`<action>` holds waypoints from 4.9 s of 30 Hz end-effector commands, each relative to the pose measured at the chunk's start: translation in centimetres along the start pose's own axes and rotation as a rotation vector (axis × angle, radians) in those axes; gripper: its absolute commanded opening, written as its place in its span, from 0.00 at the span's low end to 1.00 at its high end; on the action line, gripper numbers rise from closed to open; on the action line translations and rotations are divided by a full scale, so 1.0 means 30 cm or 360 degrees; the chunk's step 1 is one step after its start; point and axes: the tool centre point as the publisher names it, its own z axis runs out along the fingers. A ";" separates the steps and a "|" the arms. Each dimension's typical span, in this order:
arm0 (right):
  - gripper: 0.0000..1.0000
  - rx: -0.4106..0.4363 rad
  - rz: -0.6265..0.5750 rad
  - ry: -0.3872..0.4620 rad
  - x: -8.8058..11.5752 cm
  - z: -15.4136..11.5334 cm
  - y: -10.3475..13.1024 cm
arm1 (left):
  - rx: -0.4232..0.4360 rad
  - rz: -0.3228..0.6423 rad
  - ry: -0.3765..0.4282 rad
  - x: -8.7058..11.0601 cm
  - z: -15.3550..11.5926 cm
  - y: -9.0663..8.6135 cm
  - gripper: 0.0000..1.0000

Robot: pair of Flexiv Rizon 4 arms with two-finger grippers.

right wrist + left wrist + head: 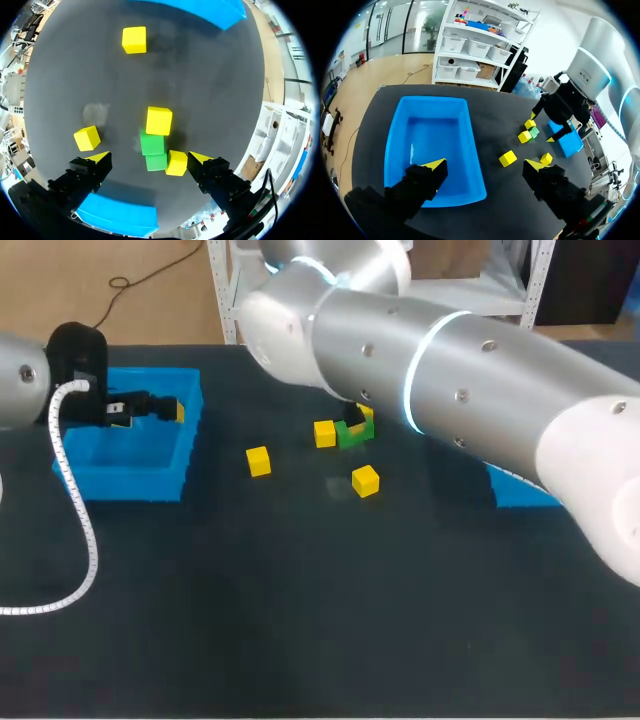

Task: Put the green cubes in the right bin and the yellow cubes in the left bin.

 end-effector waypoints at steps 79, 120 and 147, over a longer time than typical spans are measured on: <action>0.00 0.0600 0.1674 -0.0512 0.701 -0.221 0.223 | -0.0013 -0.0003 0.0004 -0.003 0.001 -0.006 1.00; 1.00 0.0484 0.2129 -0.0773 0.469 -0.202 0.154 | -0.0013 -0.0003 0.0004 -0.003 0.001 -0.006 1.00; 1.00 0.0080 0.1852 -0.0668 0.066 0.033 0.070 | -0.0013 -0.0003 0.0004 -0.003 0.001 -0.006 1.00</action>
